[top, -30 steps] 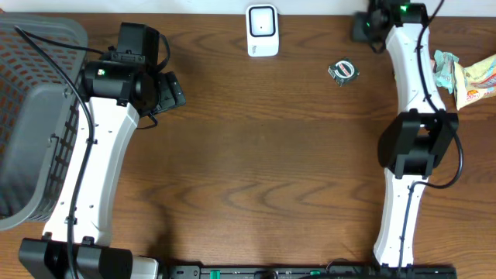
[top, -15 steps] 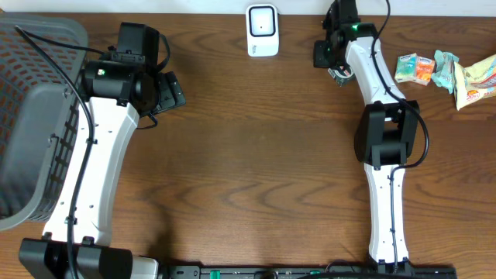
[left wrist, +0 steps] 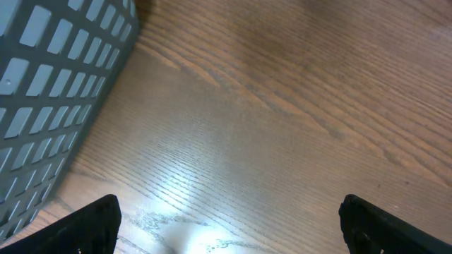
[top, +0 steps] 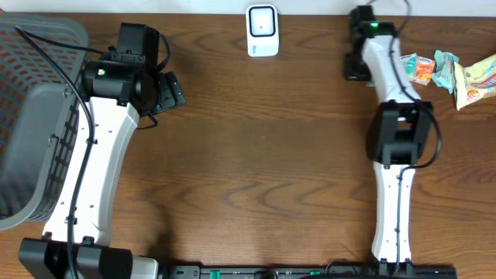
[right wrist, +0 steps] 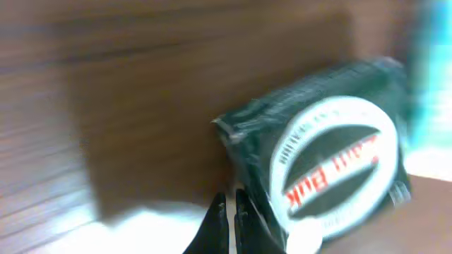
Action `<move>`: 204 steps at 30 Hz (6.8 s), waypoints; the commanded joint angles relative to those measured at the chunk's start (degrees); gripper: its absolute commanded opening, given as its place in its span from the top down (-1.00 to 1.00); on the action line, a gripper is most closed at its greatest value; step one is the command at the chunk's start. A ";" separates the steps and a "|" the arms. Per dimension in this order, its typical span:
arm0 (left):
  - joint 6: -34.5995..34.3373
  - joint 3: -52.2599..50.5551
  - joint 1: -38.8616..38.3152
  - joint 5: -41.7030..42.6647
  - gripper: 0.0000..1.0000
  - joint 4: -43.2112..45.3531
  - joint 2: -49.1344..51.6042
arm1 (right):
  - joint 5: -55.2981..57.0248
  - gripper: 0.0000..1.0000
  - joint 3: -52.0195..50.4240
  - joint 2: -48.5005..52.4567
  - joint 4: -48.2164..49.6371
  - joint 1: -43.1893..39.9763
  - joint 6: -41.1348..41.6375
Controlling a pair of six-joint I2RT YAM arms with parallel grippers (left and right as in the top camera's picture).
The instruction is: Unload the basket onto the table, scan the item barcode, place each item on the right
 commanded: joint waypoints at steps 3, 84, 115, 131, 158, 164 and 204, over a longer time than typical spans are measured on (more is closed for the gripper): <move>-0.70 0.50 0.09 -0.52 -0.95 -0.20 0.20 | 2.93 0.98 -0.02 -1.86 -1.40 -8.85 0.68; -0.70 0.50 0.09 -0.52 -0.96 -0.20 0.20 | -8.24 0.95 -0.04 1.64 13.09 -12.63 -0.07; -0.70 0.50 0.09 -0.52 -0.95 -0.20 0.20 | -24.09 -0.31 -0.02 -36.98 -15.74 -10.32 2.84; -0.70 0.50 0.09 -0.52 -0.95 -0.20 0.20 | -25.99 -0.29 -0.02 -48.15 -23.17 12.44 -2.23; -0.70 0.50 0.09 -0.52 -0.96 -0.20 0.20 | -22.34 -0.38 -0.02 -52.04 -25.38 20.94 -2.89; -0.70 0.50 0.09 -0.52 -0.96 -0.20 0.20 | -22.36 -0.42 -0.02 -55.04 -25.97 20.94 -2.82; -0.70 0.50 0.09 -0.52 -0.96 -0.20 0.20 | -20.15 -0.99 -81.46 -112.80 -2.84 23.17 15.63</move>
